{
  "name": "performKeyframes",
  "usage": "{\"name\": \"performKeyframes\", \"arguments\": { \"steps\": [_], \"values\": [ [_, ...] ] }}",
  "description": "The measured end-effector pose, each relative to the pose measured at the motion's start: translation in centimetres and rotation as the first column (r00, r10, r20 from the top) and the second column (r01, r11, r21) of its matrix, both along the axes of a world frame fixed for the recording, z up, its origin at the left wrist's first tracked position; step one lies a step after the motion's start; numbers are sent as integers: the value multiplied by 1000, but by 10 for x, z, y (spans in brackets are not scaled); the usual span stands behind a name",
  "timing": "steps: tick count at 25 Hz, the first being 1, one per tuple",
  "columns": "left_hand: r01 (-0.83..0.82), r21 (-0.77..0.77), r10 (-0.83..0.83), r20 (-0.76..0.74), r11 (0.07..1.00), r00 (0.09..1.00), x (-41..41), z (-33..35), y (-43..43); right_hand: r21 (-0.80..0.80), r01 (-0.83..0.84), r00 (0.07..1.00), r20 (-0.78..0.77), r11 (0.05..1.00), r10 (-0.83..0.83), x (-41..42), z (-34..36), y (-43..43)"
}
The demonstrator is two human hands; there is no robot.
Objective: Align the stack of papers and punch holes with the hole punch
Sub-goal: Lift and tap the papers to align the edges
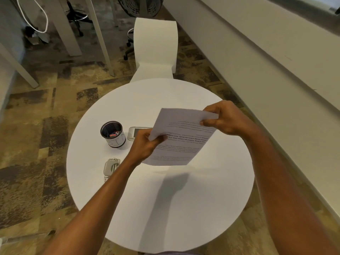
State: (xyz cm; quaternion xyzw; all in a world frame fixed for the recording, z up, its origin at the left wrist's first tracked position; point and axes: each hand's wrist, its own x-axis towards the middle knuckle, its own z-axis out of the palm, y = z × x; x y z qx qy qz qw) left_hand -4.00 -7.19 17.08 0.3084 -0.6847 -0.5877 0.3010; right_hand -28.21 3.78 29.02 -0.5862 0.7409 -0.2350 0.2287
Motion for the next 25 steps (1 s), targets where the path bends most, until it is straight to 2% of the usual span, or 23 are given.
{"name": "performKeyframes", "arguments": {
  "steps": [2, 3, 4, 5, 7, 9, 13, 19, 22, 25],
  "values": [
    [-57, 55, 59, -53, 997, 997, 5, -4, 0, 0, 197, 976, -90, 980, -196, -16, -18, 6],
    [-74, 83, 80, -71, 994, 994, 8, -6, 0, 46, 269, 961, -75, 962, -266, -20, -30, 12],
    [-85, 114, 96, -88, 990, 992, 10, -7, 0, 100, 276, 960, 19, 956, -279, -21, -43, 16],
    [-89, 142, 104, -102, 986, 989, 11, -9, 0, 136, 208, 959, 170, 969, -229, -18, -56, 21],
    [-82, 171, 101, -104, 982, 989, 11, -12, 3, 149, 35, 887, 451, 988, -99, 0, -80, 27],
    [-59, 159, 69, -54, 985, 996, 11, -17, 5, 103, 47, 836, 541, 994, -95, 17, -102, 27],
    [-51, 94, 43, 85, 994, 995, 24, -29, 3, 83, 232, 880, 407, 969, -245, 28, -128, 26],
    [-37, 29, 34, 98, 999, 995, 23, -29, -2, 45, 309, 860, 412, 950, -300, 16, -132, 28],
    [-36, 7, 35, 160, 999, 987, 23, -34, 0, 87, 254, 855, 446, 963, -265, 10, -146, 34],
    [-53, -6, 53, 220, 999, 974, 29, -47, 5, 149, 187, 888, 398, 971, -232, 18, -169, 44]
  ]
}}
